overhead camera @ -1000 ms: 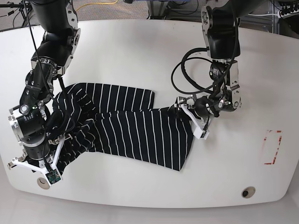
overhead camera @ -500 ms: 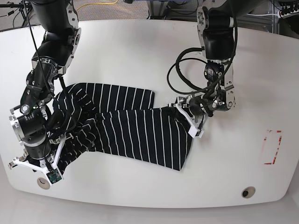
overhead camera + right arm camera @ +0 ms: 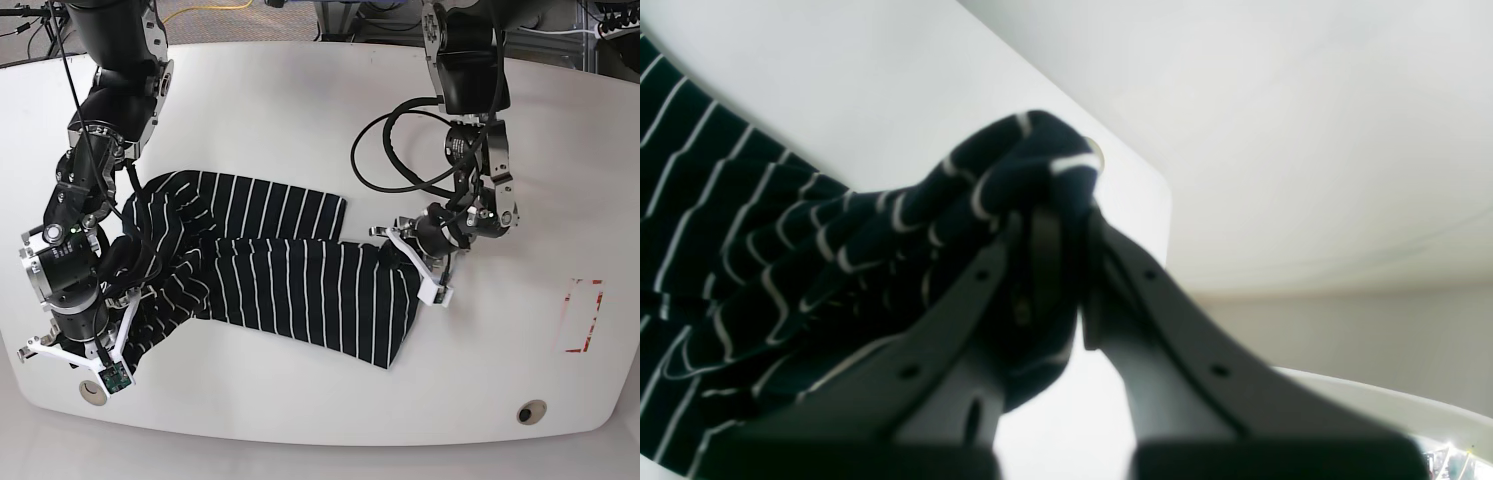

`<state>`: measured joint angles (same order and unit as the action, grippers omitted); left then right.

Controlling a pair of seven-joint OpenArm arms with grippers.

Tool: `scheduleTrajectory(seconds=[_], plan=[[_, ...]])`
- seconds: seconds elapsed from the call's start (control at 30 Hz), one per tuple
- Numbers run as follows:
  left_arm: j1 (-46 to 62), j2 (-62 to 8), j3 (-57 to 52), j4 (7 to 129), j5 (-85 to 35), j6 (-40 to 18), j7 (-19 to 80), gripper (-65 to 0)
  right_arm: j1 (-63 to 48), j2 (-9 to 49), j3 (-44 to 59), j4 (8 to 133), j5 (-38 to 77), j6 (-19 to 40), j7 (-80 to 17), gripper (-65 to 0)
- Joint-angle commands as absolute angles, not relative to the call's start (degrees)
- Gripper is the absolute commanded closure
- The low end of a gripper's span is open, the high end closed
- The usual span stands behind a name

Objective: Fold the T-shirt properly
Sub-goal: 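Reach the left gripper to the shirt's bunched end and grasp it, then pull the grasped fabric with the left gripper away from the right gripper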

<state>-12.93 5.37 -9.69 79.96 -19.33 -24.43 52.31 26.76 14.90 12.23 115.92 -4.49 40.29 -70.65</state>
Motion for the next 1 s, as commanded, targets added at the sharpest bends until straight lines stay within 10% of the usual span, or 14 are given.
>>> scheduleTrajectory(seconds=[0.0, 0.97], plan=[[-13.2, 3.4, -9.7, 86.0, -20.1, -24.7, 53.1, 0.0, 28.4, 15.8, 14.7, 116.8, -5.1, 40.0, -69.6, -1.4], [-21.7, -11.9, -20.6, 112.7, -20.4, -24.9, 61.3, 0.0, 25.6, 16.0, 21.8, 116.3, -5.1, 40.0, -69.6, -1.4]])
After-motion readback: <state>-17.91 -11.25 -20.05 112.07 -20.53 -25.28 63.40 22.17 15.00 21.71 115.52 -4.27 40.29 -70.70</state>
